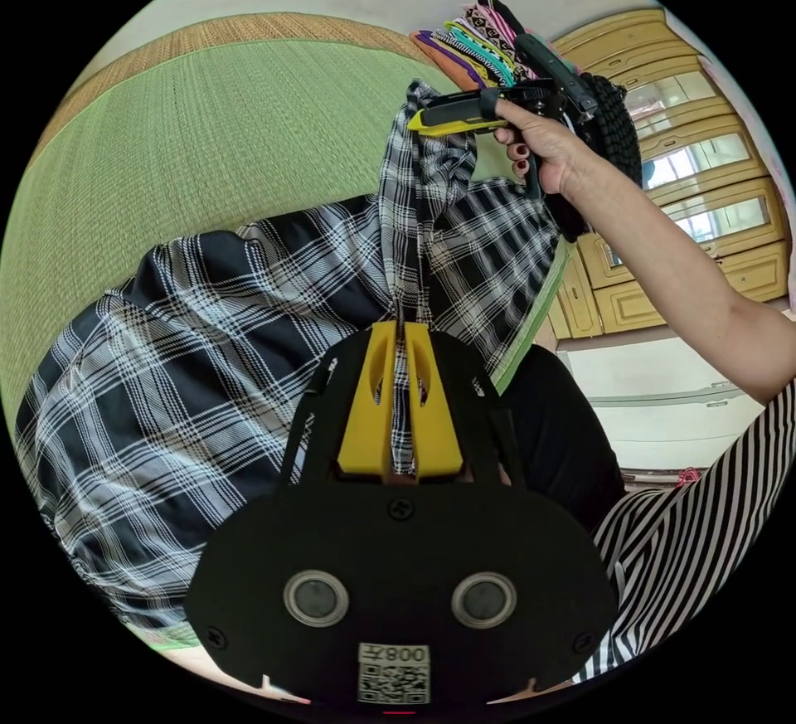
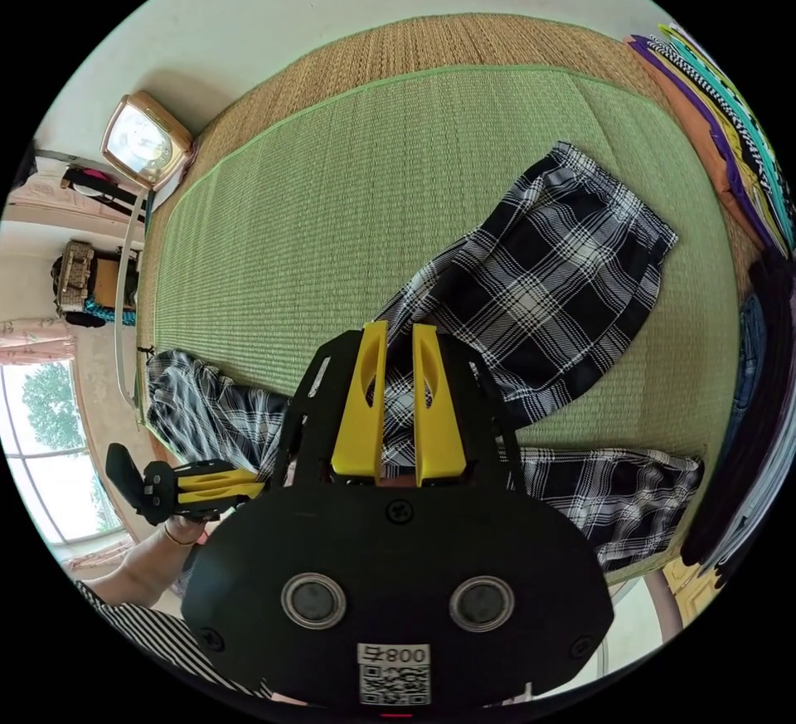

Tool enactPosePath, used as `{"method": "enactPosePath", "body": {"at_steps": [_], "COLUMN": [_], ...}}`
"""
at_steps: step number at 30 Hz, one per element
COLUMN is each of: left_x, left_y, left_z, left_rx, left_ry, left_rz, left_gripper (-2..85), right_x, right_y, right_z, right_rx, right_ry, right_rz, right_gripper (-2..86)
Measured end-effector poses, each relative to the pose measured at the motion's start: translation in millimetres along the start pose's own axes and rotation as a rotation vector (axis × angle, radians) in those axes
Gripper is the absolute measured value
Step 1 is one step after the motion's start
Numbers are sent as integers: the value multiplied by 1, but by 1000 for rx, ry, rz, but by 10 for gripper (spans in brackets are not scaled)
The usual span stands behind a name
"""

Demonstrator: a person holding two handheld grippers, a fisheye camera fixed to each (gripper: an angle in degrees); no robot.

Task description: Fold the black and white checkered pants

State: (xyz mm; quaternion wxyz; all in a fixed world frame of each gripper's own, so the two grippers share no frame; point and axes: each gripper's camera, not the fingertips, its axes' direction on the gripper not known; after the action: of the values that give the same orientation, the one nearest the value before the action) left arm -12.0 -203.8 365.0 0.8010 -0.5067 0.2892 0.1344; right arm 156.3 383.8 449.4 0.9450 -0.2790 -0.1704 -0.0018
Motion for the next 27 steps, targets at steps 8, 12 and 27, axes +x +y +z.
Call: {"method": "enactPosePath", "body": {"at_steps": [8,12,27], "left_x": [23,33,98], "left_y": [-15,-21,-57], "left_z": [7,6,4], "left_rx": [1,14,40], "left_ry": [-16,-24,-15], "left_rz": [-8,-15,70], "left_gripper": [13,11,3], "right_x": [16,26,84], "right_y": [5,15,124], "right_z": [4,-7,-105], "right_rx": [-43,-21,226], "right_ry": [4,-11,-175], "right_rz": [16,6,-48], "right_gripper": [20,6,3]}}
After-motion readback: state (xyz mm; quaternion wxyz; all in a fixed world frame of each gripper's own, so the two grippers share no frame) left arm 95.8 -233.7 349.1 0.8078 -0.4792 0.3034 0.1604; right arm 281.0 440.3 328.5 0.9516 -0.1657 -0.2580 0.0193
